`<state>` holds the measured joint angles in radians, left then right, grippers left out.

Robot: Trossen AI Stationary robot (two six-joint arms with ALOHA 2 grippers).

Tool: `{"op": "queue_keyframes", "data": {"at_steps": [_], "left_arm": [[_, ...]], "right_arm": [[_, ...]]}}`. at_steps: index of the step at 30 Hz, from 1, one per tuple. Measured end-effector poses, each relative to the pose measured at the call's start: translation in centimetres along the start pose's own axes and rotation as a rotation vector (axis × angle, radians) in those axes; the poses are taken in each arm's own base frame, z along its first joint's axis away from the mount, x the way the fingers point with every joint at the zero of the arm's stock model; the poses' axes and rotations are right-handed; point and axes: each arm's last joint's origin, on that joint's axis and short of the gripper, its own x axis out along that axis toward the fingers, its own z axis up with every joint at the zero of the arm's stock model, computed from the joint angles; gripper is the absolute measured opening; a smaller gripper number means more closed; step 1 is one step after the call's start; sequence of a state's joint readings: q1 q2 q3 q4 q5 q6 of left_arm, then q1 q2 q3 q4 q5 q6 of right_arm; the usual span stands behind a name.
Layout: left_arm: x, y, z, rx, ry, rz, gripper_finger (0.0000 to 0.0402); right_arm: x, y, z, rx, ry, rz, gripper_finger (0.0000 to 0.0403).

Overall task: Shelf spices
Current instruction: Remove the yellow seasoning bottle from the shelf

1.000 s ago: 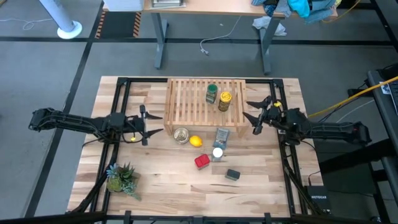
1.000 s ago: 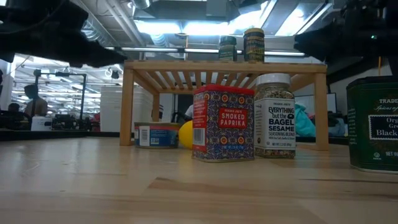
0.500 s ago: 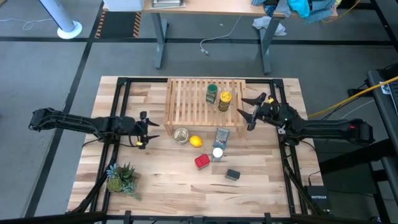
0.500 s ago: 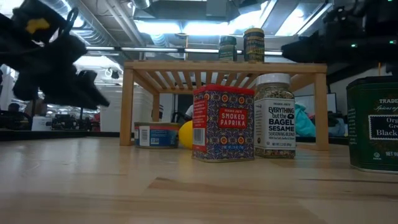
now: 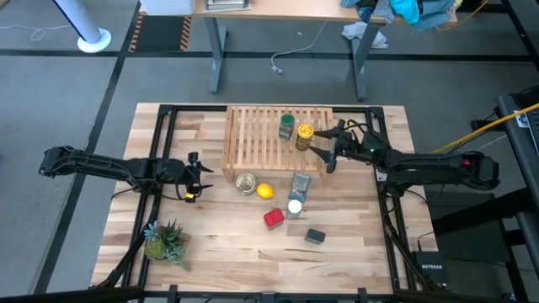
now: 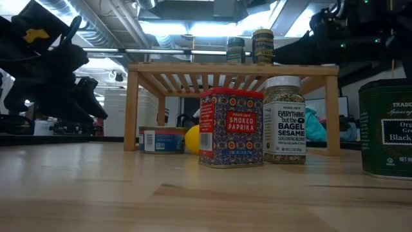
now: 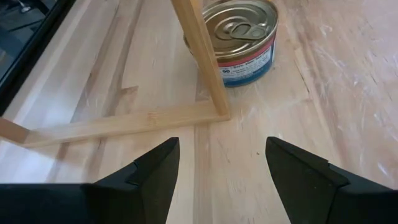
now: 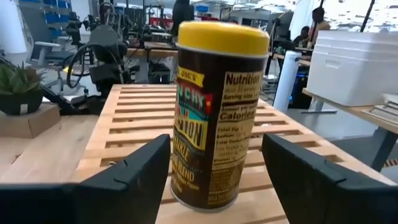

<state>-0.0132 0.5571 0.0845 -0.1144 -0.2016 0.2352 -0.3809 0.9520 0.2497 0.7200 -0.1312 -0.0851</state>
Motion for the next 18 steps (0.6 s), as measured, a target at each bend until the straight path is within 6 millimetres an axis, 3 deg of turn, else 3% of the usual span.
{"op": "queue_keyframes", "data": {"at_steps": [6,10,18], "left_arm": [[0.0,0.0,0.0,0.0,0.0,0.0,0.0233],[0.0,0.0,0.0,0.0,0.001,0.0,0.0233],[0.0,0.0,0.0,0.0,0.001,0.0,0.0233]], "right_arm": [[0.0,0.0,-0.2,-0.005,0.026,0.01,0.0276],[-0.1,-0.7,-0.2,-0.022,0.017,-0.034,0.0306],[-0.4,-1.7,-0.3,0.033,0.011,0.043,0.0379]]}}
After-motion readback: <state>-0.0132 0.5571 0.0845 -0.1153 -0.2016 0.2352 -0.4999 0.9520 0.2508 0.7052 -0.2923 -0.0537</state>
